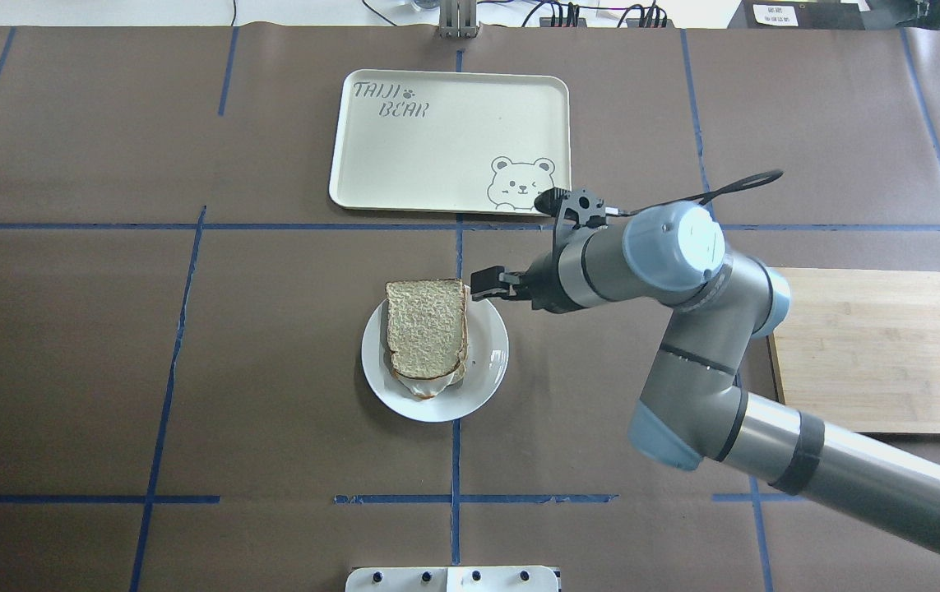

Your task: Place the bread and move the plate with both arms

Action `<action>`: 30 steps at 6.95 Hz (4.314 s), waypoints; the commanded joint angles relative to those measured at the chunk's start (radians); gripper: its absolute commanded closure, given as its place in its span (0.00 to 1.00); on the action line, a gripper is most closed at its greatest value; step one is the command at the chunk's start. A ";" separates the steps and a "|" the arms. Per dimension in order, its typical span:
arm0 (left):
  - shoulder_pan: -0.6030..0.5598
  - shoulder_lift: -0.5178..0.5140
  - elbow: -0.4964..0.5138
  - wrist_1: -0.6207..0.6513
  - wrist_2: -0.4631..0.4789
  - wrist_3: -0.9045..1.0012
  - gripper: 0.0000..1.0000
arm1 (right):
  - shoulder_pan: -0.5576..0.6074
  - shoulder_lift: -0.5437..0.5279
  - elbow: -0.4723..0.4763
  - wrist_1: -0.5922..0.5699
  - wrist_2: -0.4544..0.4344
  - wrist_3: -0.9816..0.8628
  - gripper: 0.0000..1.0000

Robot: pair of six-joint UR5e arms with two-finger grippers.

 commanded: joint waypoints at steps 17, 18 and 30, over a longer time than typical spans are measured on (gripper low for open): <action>0.156 -0.084 0.068 -0.477 -0.228 -0.189 0.00 | 0.988 -0.701 0.177 -0.711 0.351 -1.578 0.00; 0.242 -0.084 0.069 -0.652 -0.225 -0.433 0.00 | 0.988 -0.701 0.177 -0.711 0.353 -1.580 0.00; 1.161 -0.401 0.129 -1.450 0.687 -1.879 0.03 | 0.988 -0.704 0.174 -0.711 0.353 -1.580 0.00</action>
